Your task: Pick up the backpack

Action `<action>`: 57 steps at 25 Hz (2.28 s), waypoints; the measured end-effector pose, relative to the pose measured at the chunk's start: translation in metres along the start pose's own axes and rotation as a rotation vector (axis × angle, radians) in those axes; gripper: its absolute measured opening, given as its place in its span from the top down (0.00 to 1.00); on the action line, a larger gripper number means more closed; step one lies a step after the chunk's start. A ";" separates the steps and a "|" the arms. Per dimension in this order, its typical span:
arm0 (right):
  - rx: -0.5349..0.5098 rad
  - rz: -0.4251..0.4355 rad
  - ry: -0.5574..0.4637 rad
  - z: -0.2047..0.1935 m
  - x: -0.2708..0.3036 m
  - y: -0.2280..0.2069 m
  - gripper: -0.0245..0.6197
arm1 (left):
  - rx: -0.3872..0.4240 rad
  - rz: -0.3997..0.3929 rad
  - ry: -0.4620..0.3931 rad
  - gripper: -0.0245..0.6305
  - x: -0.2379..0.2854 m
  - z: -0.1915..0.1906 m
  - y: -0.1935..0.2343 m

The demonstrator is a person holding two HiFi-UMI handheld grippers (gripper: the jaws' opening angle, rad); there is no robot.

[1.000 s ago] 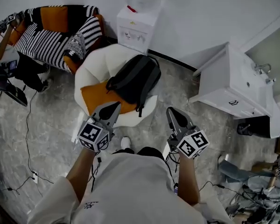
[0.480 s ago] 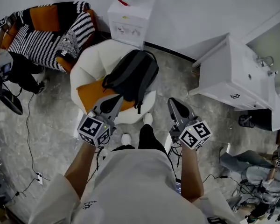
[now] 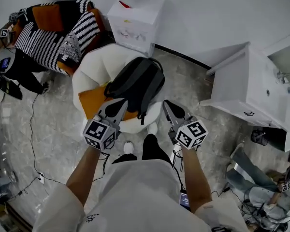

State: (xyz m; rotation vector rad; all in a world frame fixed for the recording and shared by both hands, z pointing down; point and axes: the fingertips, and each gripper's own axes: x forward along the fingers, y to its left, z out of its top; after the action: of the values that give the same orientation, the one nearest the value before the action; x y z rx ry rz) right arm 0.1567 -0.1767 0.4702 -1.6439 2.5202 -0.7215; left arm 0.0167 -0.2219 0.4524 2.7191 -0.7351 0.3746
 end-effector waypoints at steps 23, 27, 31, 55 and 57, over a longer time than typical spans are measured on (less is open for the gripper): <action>0.192 0.010 0.253 -0.144 0.098 -0.178 0.96 | -0.025 0.122 0.241 0.97 0.158 -0.096 0.109; 0.218 0.018 0.275 -0.175 0.117 -0.192 0.96 | -0.062 0.135 0.270 0.97 0.177 -0.129 0.130; 0.231 0.010 0.295 -0.202 0.133 -0.205 0.96 | -0.051 0.144 0.330 0.97 0.190 -0.162 0.149; 0.310 -0.091 0.395 -0.296 0.162 -0.241 0.63 | 0.000 0.064 0.660 0.51 0.264 -0.283 0.217; 0.340 -0.089 0.394 -0.301 0.167 -0.244 0.62 | -0.006 0.044 0.683 0.49 0.268 -0.291 0.215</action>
State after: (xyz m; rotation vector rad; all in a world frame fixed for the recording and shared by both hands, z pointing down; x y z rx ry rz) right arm 0.2062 -0.2957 0.8719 -1.6278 2.3741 -1.5197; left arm 0.0792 -0.4167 0.8534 2.3198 -0.5830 1.2182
